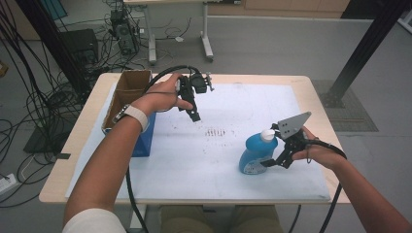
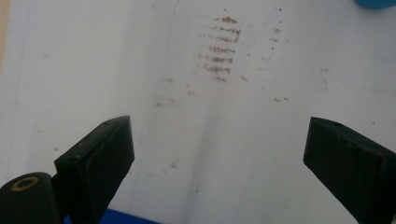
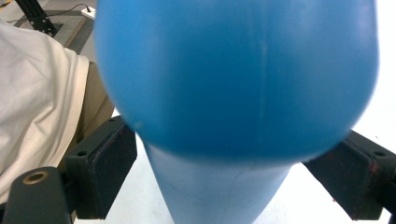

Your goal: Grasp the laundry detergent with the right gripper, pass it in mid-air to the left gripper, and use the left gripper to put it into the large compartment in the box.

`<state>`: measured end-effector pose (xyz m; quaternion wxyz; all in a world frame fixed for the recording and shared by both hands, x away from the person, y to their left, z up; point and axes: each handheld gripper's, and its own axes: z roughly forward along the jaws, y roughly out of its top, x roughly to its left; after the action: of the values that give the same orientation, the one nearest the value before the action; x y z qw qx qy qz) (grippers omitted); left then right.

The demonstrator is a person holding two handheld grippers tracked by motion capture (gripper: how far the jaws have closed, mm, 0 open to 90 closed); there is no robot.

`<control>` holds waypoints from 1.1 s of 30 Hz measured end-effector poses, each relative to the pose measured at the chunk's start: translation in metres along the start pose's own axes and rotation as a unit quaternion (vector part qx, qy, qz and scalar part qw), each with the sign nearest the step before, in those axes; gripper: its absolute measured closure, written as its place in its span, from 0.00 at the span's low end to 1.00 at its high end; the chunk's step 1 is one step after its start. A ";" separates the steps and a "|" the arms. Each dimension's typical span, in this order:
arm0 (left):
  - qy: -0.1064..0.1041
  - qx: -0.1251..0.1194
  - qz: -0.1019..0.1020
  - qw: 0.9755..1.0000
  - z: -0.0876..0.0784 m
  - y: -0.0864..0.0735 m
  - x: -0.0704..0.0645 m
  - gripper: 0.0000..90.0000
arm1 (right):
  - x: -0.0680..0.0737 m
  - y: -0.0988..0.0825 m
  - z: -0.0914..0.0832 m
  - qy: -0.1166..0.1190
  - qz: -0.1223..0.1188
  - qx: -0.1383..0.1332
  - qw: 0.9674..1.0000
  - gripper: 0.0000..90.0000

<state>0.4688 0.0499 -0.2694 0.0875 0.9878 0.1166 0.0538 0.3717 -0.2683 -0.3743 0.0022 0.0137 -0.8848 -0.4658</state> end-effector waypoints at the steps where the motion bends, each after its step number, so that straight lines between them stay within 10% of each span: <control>1: 0.000 -0.001 0.000 1.000 0.000 0.000 0.000 0.10 | 0.000 0.000 0.000 0.000 -0.001 0.000 1.000 0.14; 33: 0.000 -0.001 -0.001 1.000 0.001 0.000 0.000 0.10 | 0.001 -0.004 0.007 0.005 -0.004 -0.010 1.000 0.22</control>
<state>0.4687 0.0499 -0.2702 0.0884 0.9876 0.1179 0.0534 0.3709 -0.2645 -0.3813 0.0044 0.0196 -0.8798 -0.4750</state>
